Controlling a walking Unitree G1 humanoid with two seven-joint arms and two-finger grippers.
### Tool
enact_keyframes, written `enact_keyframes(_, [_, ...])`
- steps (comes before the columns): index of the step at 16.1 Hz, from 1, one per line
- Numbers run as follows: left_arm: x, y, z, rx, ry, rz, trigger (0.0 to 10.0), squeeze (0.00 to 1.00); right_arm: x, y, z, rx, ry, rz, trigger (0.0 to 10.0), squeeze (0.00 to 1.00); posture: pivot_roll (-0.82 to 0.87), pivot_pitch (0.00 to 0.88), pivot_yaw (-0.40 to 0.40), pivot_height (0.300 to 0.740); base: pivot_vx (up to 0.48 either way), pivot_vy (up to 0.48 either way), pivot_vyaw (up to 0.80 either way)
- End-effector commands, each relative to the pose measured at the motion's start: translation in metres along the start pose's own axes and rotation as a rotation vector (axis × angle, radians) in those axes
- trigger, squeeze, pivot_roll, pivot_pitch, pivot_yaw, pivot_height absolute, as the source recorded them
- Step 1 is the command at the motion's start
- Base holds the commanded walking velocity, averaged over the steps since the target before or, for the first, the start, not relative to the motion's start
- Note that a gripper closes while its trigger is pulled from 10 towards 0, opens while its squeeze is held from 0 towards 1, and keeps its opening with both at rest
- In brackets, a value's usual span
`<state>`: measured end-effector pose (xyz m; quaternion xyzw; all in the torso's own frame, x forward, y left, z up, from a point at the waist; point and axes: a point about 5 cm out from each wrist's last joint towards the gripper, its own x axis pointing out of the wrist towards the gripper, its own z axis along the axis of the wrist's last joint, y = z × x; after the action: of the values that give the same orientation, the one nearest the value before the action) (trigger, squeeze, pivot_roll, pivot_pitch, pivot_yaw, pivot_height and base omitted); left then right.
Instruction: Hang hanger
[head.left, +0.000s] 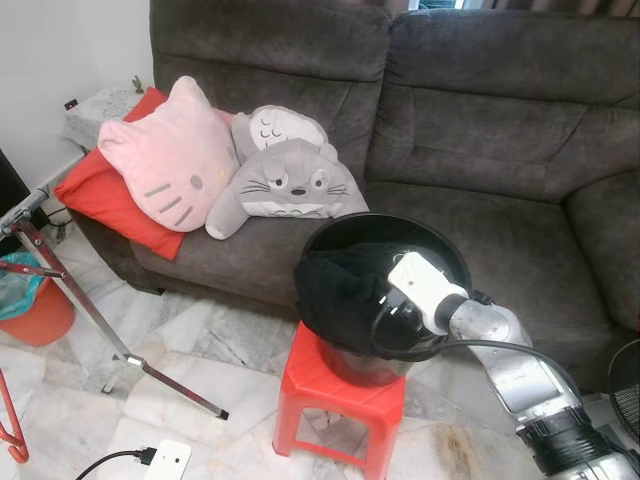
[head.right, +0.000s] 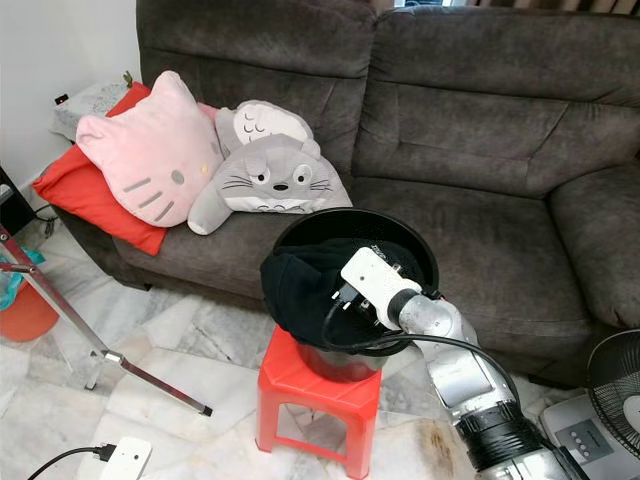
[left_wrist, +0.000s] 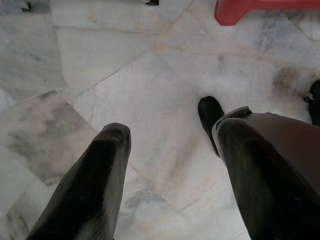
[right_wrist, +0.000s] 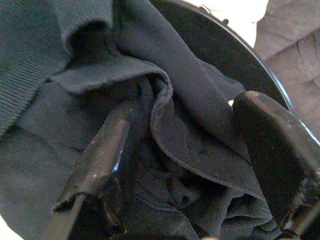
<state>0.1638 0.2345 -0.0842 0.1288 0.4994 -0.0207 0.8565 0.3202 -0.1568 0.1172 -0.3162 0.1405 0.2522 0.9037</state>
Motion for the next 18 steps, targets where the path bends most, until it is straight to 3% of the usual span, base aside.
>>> enact_keyframes(1, [0.000,0.000,-0.002,0.004,0.010,-0.002,10.0,0.00,0.003,-0.003,0.005,0.016,-0.019,-0.018,10.0,0.00,-0.12,0.000,0.008,0.740,0.000,0.000,0.00])
enact_keyframes(7, [0.000,0.000,-0.002,0.005,0.010,0.001,10.0,0.00,0.010,0.018,0.016,0.186,-0.079,0.034,10.0,0.00,-0.12,0.000,0.005,0.740,0.000,0.000,0.00])
enact_keyframes(12, [0.000,0.000,-0.002,0.009,0.010,0.001,10.0,0.00,0.008,0.030,0.010,0.223,-0.033,0.042,10.0,0.00,-0.12,0.000,0.003,0.740,0.000,0.000,0.00])
enact_keyframes(16, [0.000,-0.001,-0.001,0.013,0.009,0.001,10.0,0.00,0.002,0.037,0.012,0.194,-0.068,0.084,10.0,0.00,-0.13,0.000,0.004,0.740,0.000,0.000,0.00])
enact_keyframes(18, [0.000,-0.001,-0.001,0.014,0.008,0.001,10.0,0.00,0.001,0.038,0.008,0.075,-0.054,0.117,10.0,0.00,-0.13,0.000,0.005,0.740,0.000,0.000,0.00])
